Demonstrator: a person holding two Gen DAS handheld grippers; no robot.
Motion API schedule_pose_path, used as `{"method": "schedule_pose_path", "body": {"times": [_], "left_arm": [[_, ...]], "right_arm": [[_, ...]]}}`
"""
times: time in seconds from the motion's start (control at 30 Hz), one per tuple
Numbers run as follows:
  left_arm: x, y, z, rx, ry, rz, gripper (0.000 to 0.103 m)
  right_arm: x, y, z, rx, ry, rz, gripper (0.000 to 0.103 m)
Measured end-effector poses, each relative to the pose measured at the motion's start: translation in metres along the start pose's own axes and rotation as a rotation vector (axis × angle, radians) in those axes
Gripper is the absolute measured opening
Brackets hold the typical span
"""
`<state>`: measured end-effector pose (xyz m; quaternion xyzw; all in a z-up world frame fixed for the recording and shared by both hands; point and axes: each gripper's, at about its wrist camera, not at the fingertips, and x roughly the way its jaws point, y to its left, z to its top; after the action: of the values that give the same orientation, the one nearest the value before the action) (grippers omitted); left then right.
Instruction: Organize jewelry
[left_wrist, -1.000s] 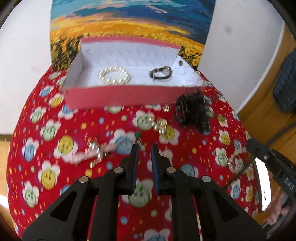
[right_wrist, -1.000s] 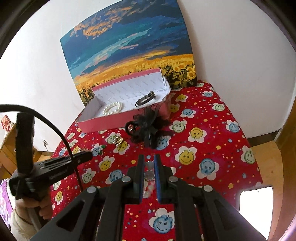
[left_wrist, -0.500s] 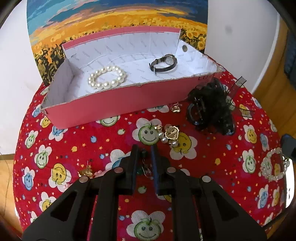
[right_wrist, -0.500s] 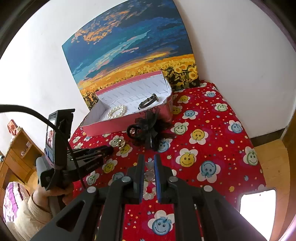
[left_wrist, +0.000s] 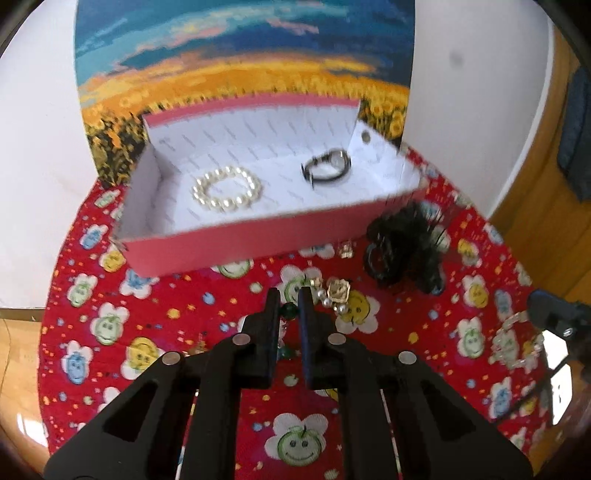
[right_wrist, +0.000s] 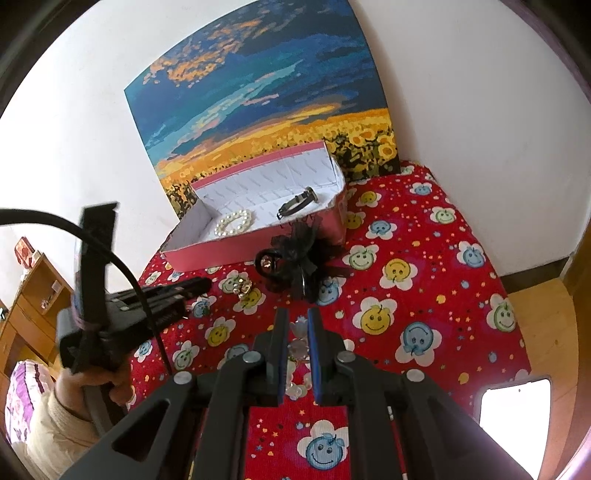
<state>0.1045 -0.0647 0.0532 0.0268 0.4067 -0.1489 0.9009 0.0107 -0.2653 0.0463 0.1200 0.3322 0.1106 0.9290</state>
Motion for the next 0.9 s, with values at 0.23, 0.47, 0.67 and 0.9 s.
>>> {"method": "schedule_pose_path", "body": {"times": [0.23,0.47,0.67,0.9], "left_arm": [[-0.043,0.016,0.019,-0.039,-0.066,-0.034,0.008],[-0.068,0.028,0.042,-0.044,-0.115,-0.037,0.008],[-0.068,0.042,0.066,-0.048,-0.14,-0.014,0.008],[-0.042,0.06,0.085,-0.074,-0.133,-0.004,0.008]], "right_arm": [[-0.007,0.014,0.011,-0.039,-0.009,0.002,0.011],[-0.011,0.029,0.034,-0.085,-0.016,0.015,0.011],[-0.01,0.042,0.066,-0.139,-0.057,0.006,0.011],[0.011,0.045,0.105,-0.147,-0.071,0.012,0.011]]}}
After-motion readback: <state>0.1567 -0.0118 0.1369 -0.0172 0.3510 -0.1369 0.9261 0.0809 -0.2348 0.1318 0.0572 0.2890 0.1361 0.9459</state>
